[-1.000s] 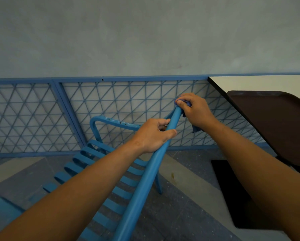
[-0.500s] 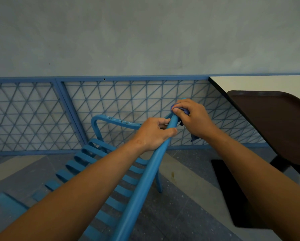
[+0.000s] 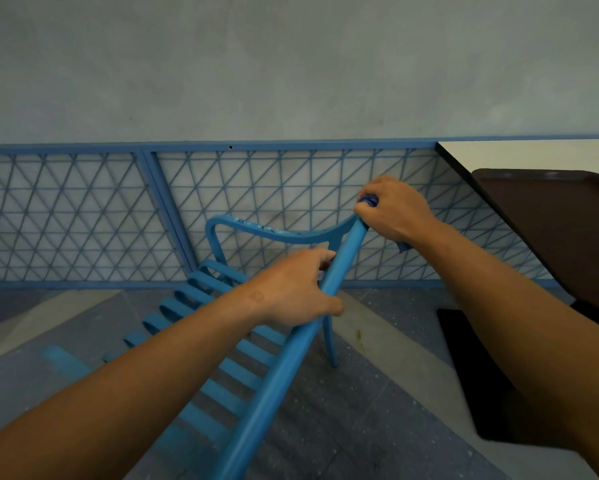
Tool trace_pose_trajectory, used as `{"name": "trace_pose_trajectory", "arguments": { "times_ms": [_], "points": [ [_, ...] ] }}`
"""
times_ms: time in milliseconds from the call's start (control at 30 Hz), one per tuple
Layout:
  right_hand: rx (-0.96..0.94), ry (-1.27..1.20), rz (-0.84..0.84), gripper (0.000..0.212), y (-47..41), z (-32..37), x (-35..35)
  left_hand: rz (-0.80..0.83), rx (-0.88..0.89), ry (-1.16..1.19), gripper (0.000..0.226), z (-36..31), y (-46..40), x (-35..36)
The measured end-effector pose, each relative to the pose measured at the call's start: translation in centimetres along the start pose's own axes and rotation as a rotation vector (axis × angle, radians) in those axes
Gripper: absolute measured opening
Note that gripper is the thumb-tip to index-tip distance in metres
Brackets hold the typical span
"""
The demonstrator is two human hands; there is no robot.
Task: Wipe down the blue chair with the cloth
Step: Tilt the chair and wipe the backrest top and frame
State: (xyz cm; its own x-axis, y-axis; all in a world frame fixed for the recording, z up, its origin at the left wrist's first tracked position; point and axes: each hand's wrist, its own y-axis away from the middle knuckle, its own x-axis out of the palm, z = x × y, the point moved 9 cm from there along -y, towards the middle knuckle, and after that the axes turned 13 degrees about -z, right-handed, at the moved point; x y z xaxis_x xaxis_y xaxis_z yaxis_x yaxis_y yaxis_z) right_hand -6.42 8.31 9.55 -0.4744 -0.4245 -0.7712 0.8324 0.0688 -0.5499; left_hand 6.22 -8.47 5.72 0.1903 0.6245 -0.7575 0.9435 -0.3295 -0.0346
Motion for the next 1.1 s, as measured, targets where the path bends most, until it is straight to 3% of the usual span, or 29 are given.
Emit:
{"name": "trace_pose_trajectory", "arguments": {
  "times_ms": [200, 533, 1100],
  "points": [
    [-0.079, 0.07, -0.013, 0.035, 1.6, 2.1, -0.2, 0.078, 0.052, -0.027, 0.049, -1.1, 1.1, 0.2],
    [-0.132, 0.195, 0.017, 0.044, 1.8, 2.1, -1.4, 0.144, 0.141, -0.006, 0.046, -2.4, 1.3, 0.7],
    [-0.105, 0.272, -0.028, 0.028, 6.0, 2.2, -4.8, 0.395, 0.273, -0.156, 0.086, -1.8, 3.7, -0.3]
  ]
}}
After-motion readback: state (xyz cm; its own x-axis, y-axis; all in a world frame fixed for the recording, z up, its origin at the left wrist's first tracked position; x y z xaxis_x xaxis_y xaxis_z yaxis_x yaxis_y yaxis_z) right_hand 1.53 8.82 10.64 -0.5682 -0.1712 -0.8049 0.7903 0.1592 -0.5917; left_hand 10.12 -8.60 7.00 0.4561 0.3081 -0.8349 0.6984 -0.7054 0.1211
